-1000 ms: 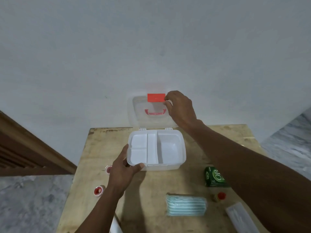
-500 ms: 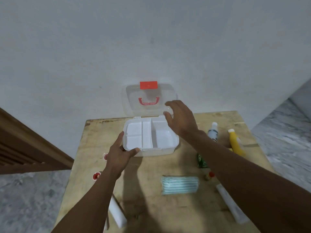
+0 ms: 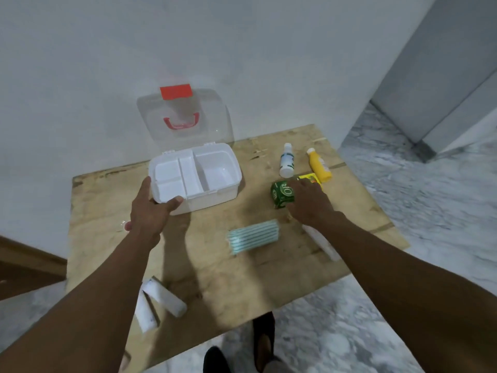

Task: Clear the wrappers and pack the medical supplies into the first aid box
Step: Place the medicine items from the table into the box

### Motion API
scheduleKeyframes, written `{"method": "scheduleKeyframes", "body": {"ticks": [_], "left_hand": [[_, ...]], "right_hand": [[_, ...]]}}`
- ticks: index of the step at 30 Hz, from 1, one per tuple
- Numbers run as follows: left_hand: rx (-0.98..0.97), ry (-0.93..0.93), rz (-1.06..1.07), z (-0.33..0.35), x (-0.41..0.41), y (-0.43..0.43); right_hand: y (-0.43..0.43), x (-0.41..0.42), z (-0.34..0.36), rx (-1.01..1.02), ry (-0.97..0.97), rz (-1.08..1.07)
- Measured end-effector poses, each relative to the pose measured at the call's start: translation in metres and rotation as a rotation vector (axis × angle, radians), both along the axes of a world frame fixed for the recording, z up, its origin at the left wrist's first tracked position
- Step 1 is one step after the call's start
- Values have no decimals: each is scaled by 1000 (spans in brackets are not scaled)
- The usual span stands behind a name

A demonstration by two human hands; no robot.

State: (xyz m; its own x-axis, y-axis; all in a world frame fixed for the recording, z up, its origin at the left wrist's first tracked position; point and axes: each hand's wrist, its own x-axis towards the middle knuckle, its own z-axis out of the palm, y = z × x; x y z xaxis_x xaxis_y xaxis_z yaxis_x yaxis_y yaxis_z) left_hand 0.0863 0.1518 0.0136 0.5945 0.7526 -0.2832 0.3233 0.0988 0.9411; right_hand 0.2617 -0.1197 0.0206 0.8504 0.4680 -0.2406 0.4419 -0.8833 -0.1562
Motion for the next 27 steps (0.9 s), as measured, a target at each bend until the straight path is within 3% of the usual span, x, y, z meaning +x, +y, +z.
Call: {"method": "scheduleKeyframes", "body": {"ticks": [8,16,27], "left_hand": [[-60,-13,26,-1,3,-2],[-81,19,29,0,4,0],[-91,36,19,-1,4,-2]], "right_hand": [[-14,36,0,37,53,-31],[-16,61,-8,-162,11,58],[-17,69,1,-197,-19,78]]}}
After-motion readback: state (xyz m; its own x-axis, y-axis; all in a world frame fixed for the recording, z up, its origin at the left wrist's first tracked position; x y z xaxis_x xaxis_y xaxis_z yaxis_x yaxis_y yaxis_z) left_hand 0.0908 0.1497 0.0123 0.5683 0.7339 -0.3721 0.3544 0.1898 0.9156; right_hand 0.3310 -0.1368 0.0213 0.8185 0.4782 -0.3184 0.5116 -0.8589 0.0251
